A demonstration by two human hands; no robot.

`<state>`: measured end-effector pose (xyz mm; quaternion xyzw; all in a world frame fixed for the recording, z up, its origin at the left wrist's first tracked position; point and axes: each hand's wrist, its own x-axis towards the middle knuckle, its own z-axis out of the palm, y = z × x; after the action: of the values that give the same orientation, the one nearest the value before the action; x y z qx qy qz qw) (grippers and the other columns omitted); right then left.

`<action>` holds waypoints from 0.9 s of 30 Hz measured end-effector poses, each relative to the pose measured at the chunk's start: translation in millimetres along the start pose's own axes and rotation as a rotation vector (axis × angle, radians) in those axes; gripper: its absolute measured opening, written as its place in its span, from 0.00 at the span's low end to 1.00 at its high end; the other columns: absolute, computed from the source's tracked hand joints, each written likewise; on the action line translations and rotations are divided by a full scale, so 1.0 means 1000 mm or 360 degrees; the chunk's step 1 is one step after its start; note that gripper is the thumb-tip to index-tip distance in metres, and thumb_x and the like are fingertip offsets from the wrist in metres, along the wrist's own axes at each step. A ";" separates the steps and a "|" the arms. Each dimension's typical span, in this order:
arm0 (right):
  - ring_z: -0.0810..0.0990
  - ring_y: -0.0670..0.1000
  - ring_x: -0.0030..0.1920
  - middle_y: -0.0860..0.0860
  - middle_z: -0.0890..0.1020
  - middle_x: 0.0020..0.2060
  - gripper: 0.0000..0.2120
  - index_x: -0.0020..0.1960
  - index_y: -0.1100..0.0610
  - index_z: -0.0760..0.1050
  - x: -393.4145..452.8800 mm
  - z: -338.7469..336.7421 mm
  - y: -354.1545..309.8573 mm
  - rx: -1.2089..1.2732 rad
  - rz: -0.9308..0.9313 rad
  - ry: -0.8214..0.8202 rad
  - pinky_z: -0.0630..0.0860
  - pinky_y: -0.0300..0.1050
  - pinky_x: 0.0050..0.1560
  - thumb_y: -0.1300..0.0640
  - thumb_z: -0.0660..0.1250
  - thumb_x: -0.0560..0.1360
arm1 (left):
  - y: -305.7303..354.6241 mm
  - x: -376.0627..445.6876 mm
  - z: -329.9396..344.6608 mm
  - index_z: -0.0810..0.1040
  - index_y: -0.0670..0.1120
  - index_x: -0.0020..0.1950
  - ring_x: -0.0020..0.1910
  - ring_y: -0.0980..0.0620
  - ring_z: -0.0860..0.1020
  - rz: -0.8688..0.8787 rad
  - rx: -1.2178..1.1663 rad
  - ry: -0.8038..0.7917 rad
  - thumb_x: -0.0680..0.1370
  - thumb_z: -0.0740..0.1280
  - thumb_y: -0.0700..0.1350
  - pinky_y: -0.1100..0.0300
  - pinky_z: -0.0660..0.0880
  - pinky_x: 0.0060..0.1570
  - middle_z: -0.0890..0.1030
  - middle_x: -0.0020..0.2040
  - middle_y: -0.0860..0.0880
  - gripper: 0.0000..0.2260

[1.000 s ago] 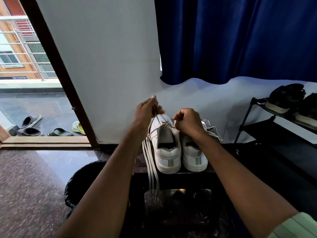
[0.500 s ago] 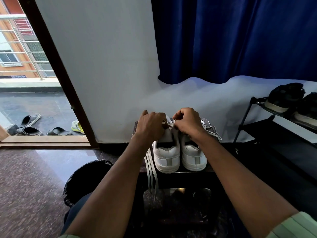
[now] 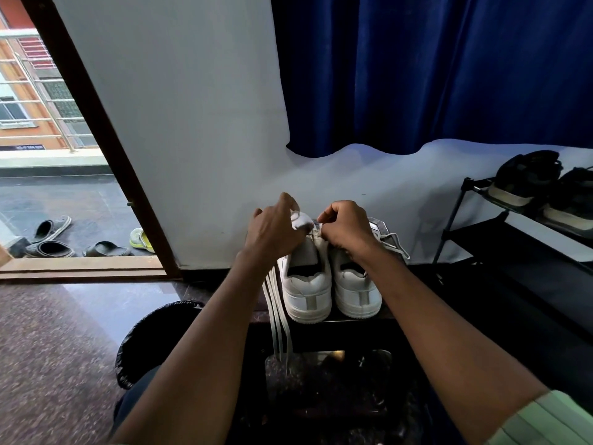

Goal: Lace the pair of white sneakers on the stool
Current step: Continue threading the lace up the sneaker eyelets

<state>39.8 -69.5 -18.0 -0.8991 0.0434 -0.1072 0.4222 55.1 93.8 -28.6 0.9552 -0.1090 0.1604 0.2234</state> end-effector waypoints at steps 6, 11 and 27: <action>0.84 0.53 0.47 0.52 0.86 0.42 0.07 0.45 0.56 0.84 0.000 0.000 0.001 -0.0005 0.0007 0.0005 0.83 0.51 0.52 0.65 0.73 0.69 | 0.006 -0.003 -0.006 0.80 0.49 0.52 0.49 0.40 0.82 0.0152 0.0411 0.0057 0.77 0.70 0.52 0.52 0.66 0.59 0.85 0.49 0.45 0.09; 0.84 0.54 0.47 0.52 0.86 0.43 0.06 0.44 0.56 0.84 0.001 0.000 0.000 -0.0008 -0.0001 0.0004 0.82 0.49 0.52 0.64 0.73 0.70 | 0.004 -0.002 -0.007 0.79 0.50 0.52 0.46 0.41 0.82 0.0148 0.0367 0.0054 0.75 0.72 0.54 0.53 0.66 0.59 0.85 0.48 0.46 0.11; 0.84 0.52 0.46 0.49 0.86 0.39 0.07 0.43 0.54 0.85 0.001 0.002 -0.001 -0.0121 -0.0084 -0.0050 0.79 0.45 0.49 0.64 0.70 0.71 | -0.015 0.022 -0.032 0.73 0.40 0.69 0.33 0.57 0.75 -0.1441 -0.1904 0.0510 0.87 0.53 0.47 0.65 0.67 0.27 0.83 0.52 0.43 0.17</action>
<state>40.9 -67.4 -18.1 -0.9169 0.0172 -0.1023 0.3854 71.1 118.6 0.5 0.5883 0.2584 0.1036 0.7592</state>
